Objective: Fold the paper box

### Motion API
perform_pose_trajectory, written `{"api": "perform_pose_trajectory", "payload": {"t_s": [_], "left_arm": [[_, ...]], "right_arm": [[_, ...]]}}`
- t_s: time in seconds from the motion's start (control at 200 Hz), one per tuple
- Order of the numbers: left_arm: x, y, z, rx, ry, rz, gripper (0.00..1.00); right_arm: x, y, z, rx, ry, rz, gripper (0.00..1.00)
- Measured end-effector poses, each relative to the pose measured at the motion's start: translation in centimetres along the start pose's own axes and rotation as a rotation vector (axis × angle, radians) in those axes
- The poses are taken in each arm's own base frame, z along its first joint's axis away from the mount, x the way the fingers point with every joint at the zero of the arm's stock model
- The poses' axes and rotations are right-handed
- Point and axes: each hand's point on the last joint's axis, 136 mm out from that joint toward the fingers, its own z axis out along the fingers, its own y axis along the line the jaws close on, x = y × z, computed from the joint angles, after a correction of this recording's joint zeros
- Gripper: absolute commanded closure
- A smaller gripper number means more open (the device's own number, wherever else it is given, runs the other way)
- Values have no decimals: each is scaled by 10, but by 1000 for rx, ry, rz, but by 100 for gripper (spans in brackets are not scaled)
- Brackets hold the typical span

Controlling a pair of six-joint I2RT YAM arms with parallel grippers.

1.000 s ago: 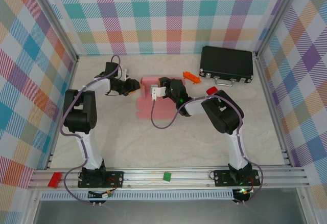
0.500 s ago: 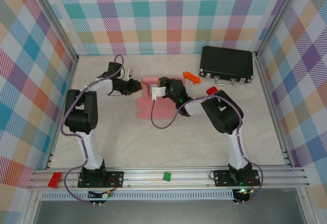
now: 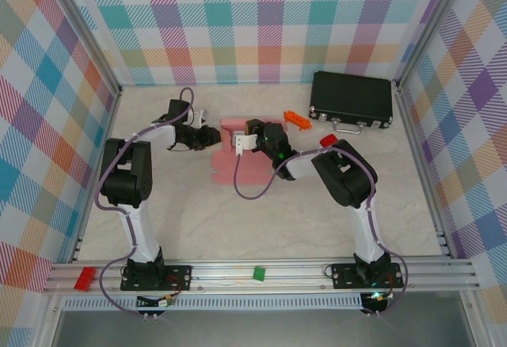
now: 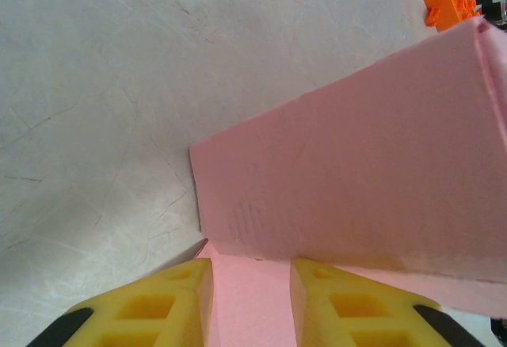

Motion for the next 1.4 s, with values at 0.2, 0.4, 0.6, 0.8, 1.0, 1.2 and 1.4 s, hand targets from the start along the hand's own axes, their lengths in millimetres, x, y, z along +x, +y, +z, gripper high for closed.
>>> {"api": "perform_pose_trajectory", "payload": {"t_s": [0.2, 0.4, 0.6, 0.8, 1.0, 1.2, 1.4], "left_arm": [[-3, -2, 0, 11, -10, 13, 62], [-1, -6, 1, 39, -7, 40, 64], [0, -9, 2, 54, -5, 56, 61], [-1, -7, 4, 39, -10, 67, 57], [-1, -3, 18, 24, -10, 79, 57], [-8, -6, 27, 1, -54, 120, 59], [-15, 1, 32, -36, -124, 140, 63]], "right_arm": [[2, 1, 0, 1, 10, -1, 87], [2, 0, 2, 3, 13, 0, 87], [3, 1, 2, 5, 15, 0, 87], [3, 1, 2, 5, 15, 0, 86], [3, 0, 3, 7, 15, 0, 86], [3, 0, 3, 7, 15, 0, 86], [3, 0, 3, 8, 18, 0, 86]]}}
